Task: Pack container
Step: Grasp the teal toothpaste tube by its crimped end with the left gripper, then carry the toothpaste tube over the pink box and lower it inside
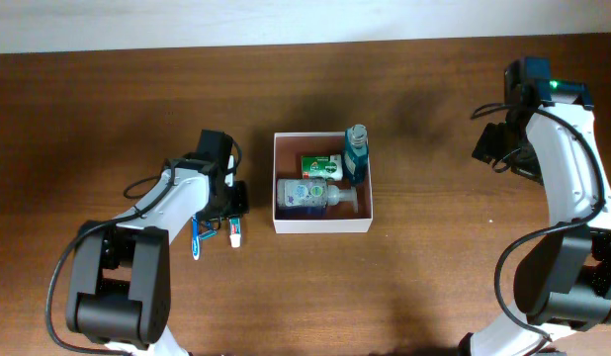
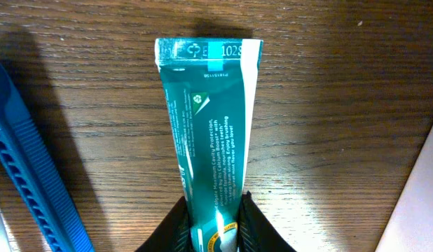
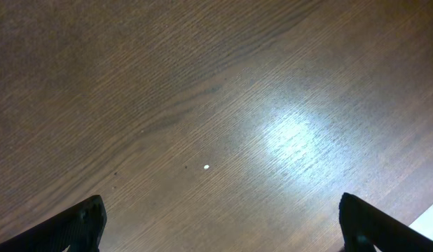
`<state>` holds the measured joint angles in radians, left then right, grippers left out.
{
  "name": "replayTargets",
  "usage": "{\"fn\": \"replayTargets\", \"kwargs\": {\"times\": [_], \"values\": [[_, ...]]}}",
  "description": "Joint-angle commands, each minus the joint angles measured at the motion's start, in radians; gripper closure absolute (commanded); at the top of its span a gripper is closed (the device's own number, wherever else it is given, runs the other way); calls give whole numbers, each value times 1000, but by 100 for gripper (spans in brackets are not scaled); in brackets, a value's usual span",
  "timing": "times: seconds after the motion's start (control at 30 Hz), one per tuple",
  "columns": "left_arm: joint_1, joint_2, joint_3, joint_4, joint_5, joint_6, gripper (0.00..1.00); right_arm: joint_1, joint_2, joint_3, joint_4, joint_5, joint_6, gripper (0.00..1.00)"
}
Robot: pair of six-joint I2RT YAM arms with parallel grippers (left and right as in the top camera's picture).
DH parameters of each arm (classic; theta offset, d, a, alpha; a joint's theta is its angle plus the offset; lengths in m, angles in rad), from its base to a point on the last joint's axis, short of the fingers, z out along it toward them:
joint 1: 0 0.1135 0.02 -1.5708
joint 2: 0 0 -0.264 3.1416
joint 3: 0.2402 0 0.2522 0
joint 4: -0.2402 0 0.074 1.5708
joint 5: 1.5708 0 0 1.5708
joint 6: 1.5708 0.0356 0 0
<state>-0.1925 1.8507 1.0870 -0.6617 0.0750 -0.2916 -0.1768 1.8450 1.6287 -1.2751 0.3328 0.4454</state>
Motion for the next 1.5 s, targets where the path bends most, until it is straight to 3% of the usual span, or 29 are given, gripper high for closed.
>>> {"fn": "replayTargets", "kwargs": {"times": [0.0, 0.1, 0.23, 0.33, 0.47, 0.63, 0.77, 1.1, 1.3, 1.47], "values": [[-1, 38, -2, -9, 3, 21, 79, -3, -6, -4, 0, 12, 7, 1], [0, 35, 26, -43, 3, 78, 80, -3, -6, -4, 0, 12, 7, 1], [0, 21, 119, -123, -1, 182, 90, -3, -6, -4, 0, 12, 7, 1], [-2, -1, 211, -165, -53, 198, 92, -3, -6, -4, 0, 12, 7, 1], [-3, -42, 320, -169, -61, 256, 94, -3, -6, -4, 0, 12, 7, 1], [-36, -77, 457, -135, -27, 426, 100, -3, -6, -4, 0, 12, 7, 1], [-111, -77, 470, -61, 83, 576, 100, -3, -6, -4, 0, 12, 7, 2], [-301, -64, 469, -27, 93, 917, 100, -3, -6, -4, 0, 12, 7, 1], [-327, -16, 468, -30, 94, 975, 100, -3, -6, -4, 0, 12, 7, 1], [-327, 34, 468, -74, 114, 1123, 100, -3, -6, -4, 0, 12, 7, 1]]}}
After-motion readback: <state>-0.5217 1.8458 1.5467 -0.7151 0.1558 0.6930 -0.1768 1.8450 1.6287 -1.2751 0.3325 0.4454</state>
